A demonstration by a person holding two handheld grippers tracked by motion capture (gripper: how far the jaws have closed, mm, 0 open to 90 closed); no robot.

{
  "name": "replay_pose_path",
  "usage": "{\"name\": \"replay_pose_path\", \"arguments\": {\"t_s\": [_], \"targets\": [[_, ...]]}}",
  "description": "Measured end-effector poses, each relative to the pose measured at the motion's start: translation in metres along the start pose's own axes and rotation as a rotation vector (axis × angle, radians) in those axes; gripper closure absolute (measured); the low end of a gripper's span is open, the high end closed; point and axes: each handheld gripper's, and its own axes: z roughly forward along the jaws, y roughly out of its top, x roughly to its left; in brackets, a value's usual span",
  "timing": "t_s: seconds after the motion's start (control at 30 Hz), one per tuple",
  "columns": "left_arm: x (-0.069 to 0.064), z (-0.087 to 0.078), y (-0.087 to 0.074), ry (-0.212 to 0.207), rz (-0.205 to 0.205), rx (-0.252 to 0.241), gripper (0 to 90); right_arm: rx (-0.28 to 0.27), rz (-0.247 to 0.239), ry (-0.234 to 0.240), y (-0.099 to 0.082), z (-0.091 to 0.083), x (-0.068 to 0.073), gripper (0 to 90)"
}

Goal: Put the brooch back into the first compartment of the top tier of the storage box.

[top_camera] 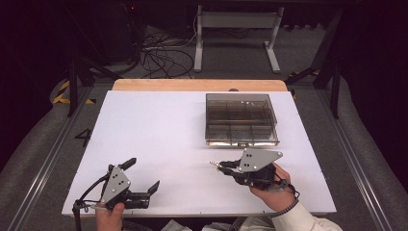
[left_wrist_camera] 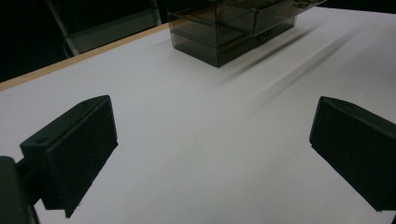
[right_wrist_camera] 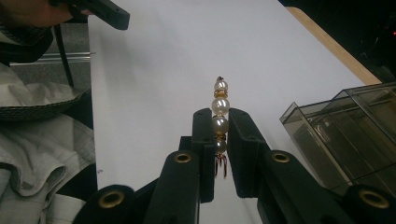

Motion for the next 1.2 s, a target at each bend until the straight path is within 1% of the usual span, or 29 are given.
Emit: {"name": "replay_pose_path", "arguments": {"t_s": [0.13, 0.27, 0.33, 0.53, 0.57, 0.73, 0.9, 1.07, 1.2], "targets": [[0.0, 0.0, 0.0, -0.001, -0.002, 0.001, 1.7, 0.009, 0.007, -0.005, 0.004, -0.001, -0.005, 81.6], [0.0, 0.0, 0.0, -0.001, -0.001, 0.001, 1.7, 0.02, 0.029, -0.017, 0.008, -0.001, -0.011, 81.5], [0.0, 0.0, 0.0, 0.001, 0.001, 0.001, 1.7, 0.023, 0.032, -0.022, 0.01, -0.001, -0.014, 81.5], [0.0, 0.0, 0.0, 0.001, 0.003, 0.001, 1.7, 0.035, 0.052, -0.031, 0.016, 0.0, -0.025, 81.6], [0.0, 0.0, 0.0, -0.001, 0.001, 0.002, 1.7, 0.039, 0.059, -0.036, 0.017, 0.001, -0.027, 81.6], [0.0, 0.0, 0.0, 0.0, 0.003, 0.002, 1.7, 0.05, 0.056, -0.049, 0.023, 0.004, -0.035, 81.5], [0.0, 0.0, 0.0, 0.0, 0.004, 0.002, 1.7, 0.066, 0.061, -0.061, 0.028, 0.012, -0.043, 81.5], [0.0, 0.0, 0.0, -0.001, 0.003, 0.003, 1.7, 0.078, 0.074, -0.083, 0.03, 0.019, -0.05, 81.6], [0.0, 0.0, 0.0, -0.001, 0.004, 0.003, 1.7, 0.086, 0.084, -0.091, 0.033, 0.022, -0.055, 81.6]]}}
